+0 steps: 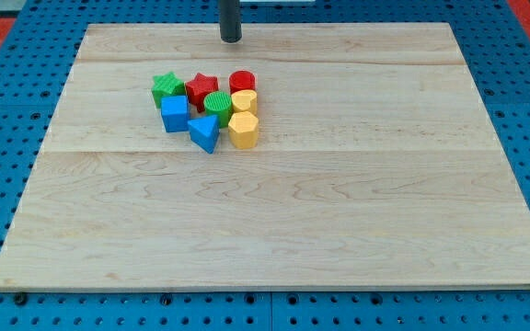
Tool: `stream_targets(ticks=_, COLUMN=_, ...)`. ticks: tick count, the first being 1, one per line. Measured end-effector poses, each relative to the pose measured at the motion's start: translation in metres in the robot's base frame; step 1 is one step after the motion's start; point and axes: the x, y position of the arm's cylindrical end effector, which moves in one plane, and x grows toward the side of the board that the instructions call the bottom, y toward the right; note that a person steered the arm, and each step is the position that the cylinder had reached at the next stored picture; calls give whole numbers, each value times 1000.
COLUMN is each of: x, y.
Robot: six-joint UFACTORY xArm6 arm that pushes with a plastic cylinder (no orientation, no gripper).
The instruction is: Place your arm to the top right of the red circle
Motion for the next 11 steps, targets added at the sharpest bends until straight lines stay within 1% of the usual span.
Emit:
stream_targets(ticks=5, x=0, y=-1)
stream_targets(ticks=9, x=0, y=42)
stream_targets(ticks=11, x=11, y=46)
